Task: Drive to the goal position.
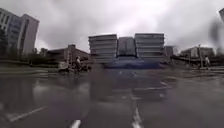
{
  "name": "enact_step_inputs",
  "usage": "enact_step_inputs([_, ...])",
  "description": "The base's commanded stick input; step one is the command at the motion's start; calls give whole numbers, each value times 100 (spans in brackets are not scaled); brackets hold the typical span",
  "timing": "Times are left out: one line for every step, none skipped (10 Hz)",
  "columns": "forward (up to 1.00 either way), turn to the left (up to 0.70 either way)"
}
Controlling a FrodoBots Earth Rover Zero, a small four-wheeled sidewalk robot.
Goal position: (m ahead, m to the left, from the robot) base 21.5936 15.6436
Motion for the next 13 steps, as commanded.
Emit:
enact_step_inputs([100,0])
enact_step_inputs([100,0])
enact_step_inputs([100,0])
enact_step_inputs([100,0])
enact_step_inputs([100,0])
enact_step_inputs([100,0])
enact_step_inputs([100,0])
enact_step_inputs([100,0])
enact_step_inputs([100,0])
enact_step_inputs([100,0])
enact_step_inputs([100,0])
enact_step_inputs([100,0])
enact_step_inputs([100,0])
